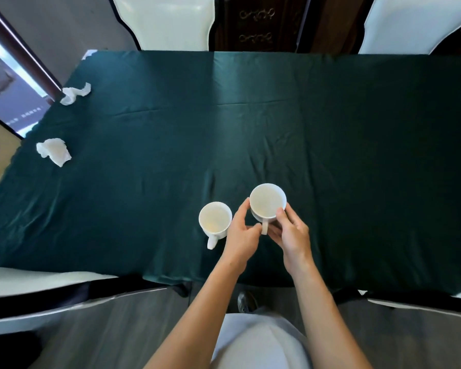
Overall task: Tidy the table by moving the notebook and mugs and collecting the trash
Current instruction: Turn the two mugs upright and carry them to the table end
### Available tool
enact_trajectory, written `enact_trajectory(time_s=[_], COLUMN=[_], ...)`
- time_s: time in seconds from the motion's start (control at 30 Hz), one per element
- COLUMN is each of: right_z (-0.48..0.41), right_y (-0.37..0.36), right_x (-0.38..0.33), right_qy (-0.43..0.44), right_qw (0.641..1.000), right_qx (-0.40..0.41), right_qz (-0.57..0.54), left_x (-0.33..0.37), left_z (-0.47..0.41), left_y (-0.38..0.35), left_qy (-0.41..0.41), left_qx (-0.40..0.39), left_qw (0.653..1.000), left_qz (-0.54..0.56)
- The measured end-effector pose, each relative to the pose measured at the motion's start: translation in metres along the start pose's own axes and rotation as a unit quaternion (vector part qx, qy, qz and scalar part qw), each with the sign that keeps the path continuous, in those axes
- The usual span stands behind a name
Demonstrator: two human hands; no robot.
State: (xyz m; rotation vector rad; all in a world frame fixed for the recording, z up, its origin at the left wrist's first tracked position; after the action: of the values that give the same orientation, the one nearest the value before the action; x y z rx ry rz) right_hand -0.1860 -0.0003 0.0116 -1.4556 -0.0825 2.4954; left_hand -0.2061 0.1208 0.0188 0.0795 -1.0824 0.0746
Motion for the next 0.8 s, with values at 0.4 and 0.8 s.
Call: enact_trajectory(time_s=[0.4, 0.8], right_z=[-0.027, -0.036], right_y=[0.021, 0.032], right_x=[0.02, 0.042], right_qy=[-0.057, -0.099], right_qw=[0.998, 0.995], right_qx=[-0.017, -0.015], right_qz=[0.007, -0.009], left_x=[-0.03, -0.046], left_z=[-0.018, -0.022], left_y=[-0.021, -0.025], left_qy=[0.036, 0.034], left_qx=[0.047, 0.071], left_qw=[0.998, 0.997], left_qz=[0.024, 0.015])
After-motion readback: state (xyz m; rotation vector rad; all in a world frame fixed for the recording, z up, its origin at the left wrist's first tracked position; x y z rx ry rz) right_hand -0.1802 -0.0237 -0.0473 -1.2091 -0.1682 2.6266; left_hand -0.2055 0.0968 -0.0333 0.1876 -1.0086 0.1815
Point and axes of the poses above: each hand's wrist, its own z-axis away from the middle knuckle, its own y-axis out of the back of the hand, x = y × z, the point moved 3 cm from there along -z, towards the middle knuckle
